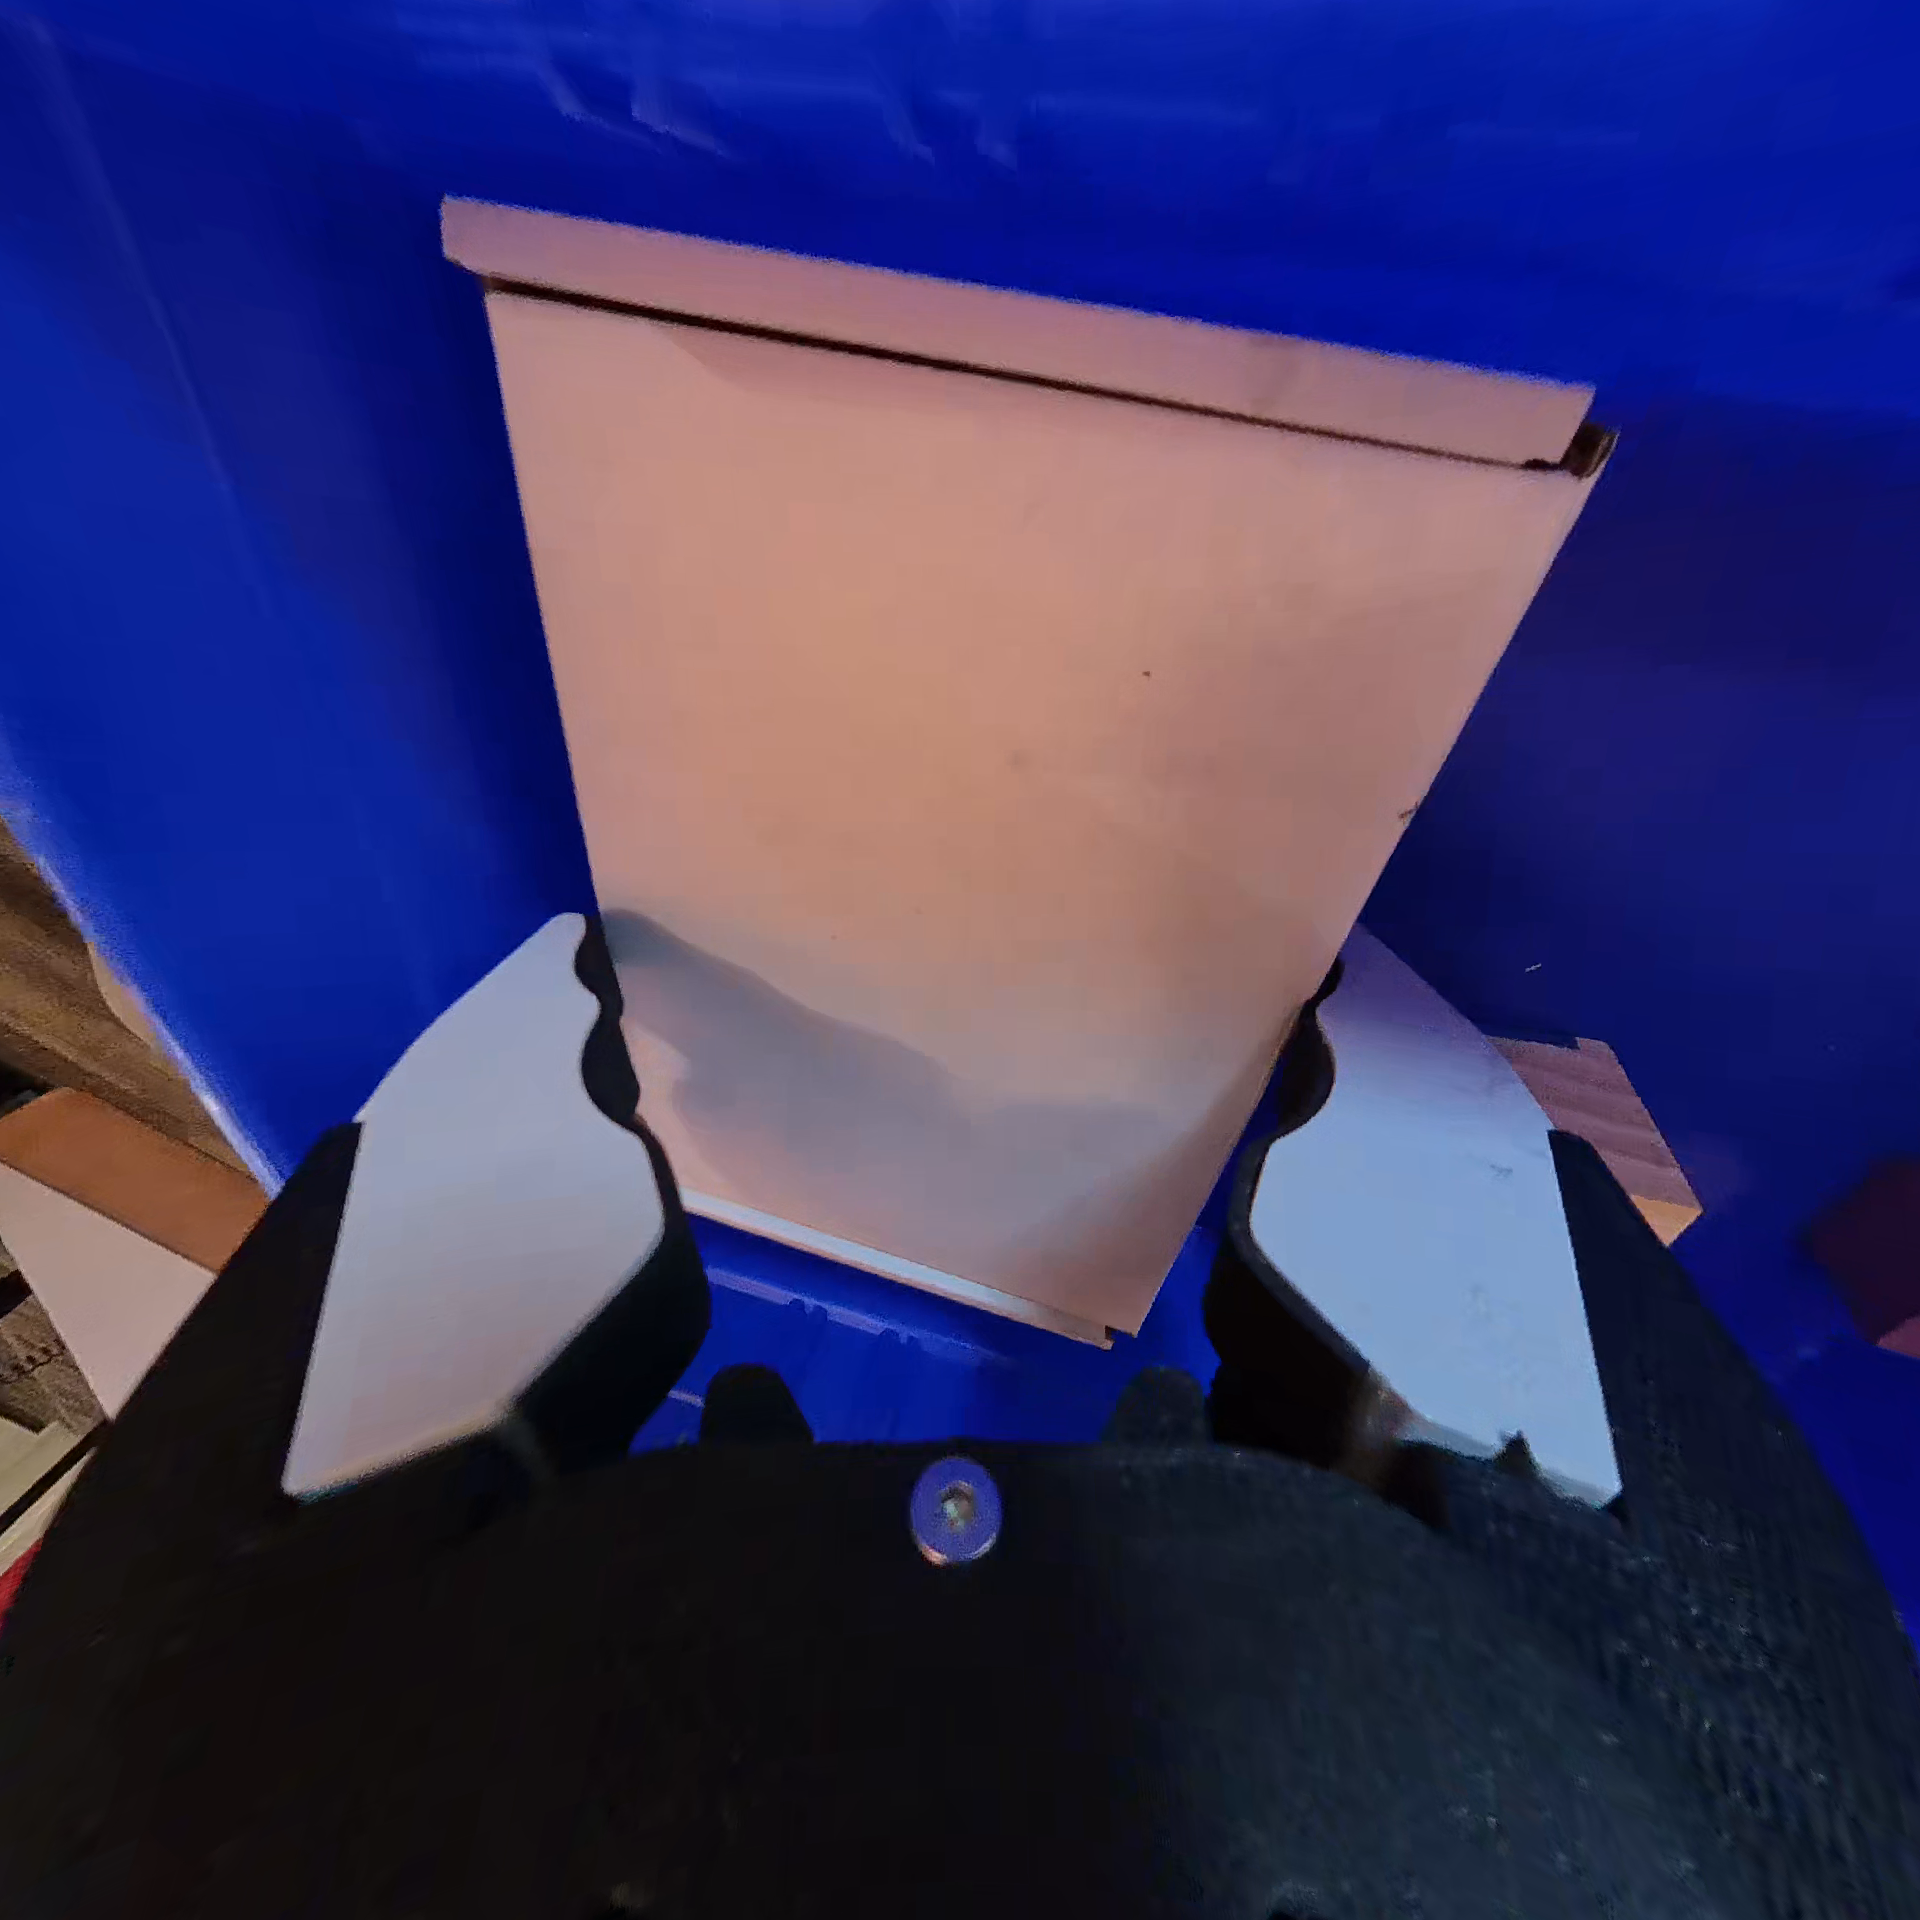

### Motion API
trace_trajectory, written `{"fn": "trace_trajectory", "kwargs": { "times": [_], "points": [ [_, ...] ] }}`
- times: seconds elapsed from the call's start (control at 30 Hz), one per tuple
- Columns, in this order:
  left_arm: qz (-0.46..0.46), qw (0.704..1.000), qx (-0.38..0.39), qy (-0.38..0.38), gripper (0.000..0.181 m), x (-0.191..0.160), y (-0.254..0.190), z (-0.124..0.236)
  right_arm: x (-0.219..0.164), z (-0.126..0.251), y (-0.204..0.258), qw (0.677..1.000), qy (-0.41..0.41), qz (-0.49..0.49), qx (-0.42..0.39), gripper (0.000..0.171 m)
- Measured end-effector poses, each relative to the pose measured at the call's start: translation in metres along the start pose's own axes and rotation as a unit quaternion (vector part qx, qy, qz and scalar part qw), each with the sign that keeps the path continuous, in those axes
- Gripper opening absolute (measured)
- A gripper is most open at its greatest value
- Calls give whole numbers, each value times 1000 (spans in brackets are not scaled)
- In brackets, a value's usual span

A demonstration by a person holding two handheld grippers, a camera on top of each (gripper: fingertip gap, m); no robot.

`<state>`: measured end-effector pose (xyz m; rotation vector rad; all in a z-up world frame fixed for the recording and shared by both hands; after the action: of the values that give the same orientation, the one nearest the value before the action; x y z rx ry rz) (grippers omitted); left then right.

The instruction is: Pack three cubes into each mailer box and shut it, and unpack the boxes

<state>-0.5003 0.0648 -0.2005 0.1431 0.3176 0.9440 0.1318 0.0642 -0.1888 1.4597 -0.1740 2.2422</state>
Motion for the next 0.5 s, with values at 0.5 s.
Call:
{"fn": "trace_trajectory", "kwargs": {
  "times": [0.5],
  "points": [
    [-36, 999, -14, -10, 130, -6, -22, 20, 0, -1, 0, 1000, 1, -18, 19, 3]
  ]
}}
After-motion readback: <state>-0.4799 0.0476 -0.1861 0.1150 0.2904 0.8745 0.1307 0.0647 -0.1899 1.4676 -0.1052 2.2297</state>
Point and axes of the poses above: each gripper's, where its closed fingertips meet, z back along the fingers, x out of its top, y = z × x across the jaws, the point moved 5 cm from there along z, back along the fingers, and after that the axes turned 9 degrees about y, right-handed, at the moved point
